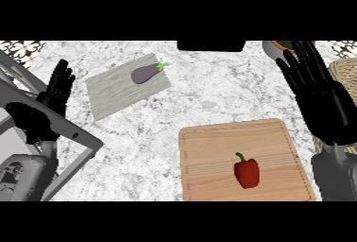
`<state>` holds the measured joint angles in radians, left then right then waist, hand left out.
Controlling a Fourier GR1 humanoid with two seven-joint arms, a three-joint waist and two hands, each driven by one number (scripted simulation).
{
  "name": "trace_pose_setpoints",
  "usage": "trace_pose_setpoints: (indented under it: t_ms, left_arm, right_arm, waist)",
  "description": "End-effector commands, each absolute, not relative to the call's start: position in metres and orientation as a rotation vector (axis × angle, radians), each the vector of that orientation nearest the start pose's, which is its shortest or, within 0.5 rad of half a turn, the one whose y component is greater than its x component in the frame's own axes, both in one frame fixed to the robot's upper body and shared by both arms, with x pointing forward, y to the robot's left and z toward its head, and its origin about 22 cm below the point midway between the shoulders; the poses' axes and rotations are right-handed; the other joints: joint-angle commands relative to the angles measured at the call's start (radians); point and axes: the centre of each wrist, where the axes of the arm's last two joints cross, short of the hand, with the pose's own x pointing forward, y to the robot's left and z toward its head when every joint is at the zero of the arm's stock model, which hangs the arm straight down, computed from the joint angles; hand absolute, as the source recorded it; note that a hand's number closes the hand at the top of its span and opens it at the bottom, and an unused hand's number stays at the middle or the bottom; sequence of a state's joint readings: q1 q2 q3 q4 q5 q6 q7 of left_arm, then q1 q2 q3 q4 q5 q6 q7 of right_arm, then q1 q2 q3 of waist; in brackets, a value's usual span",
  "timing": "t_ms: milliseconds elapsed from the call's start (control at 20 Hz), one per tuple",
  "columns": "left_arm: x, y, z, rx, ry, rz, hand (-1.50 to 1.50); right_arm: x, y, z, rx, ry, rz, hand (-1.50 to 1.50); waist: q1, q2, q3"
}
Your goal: Pick the bell pepper from the cutting board and place it in the basket
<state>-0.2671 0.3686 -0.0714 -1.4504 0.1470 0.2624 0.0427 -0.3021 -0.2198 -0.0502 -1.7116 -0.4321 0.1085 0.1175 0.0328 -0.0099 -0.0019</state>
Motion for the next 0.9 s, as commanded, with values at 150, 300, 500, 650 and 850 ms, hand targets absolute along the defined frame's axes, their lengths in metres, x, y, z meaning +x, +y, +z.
trace_pose_setpoints:
  t_ms: [150,300,500,650,850]
  left_arm:
    - [0.283,0.279,0.079,0.186,-1.683,0.022,0.00]
    - [0.279,0.285,0.077,0.078,-1.614,0.047,0.00]
    - [0.275,0.274,0.070,0.052,-1.618,0.020,0.00]
    - [0.277,0.288,0.082,0.061,-1.620,0.025,0.00]
    - [0.278,0.292,0.086,0.066,-1.592,0.030,0.00]
  right_arm:
    - [0.249,-0.261,0.111,-0.049,-1.868,0.051,1.50]
    - [0.228,-0.250,0.109,-0.154,-1.879,0.468,1.50]
    - [0.208,-0.195,0.064,-0.261,-1.821,0.348,-1.50]
    - [0.199,-0.181,0.048,-0.480,-1.782,0.191,-1.50]
    - [0.193,-0.215,0.041,-0.870,-1.614,0.200,-1.50]
  waist:
    - [-0.057,-0.006,-0.001]
    - [-0.049,-0.015,-0.006]
    - [-0.026,-0.002,-0.004]
    - [-0.030,-0.007,-0.005]
    - [-0.057,-0.013,-0.013]
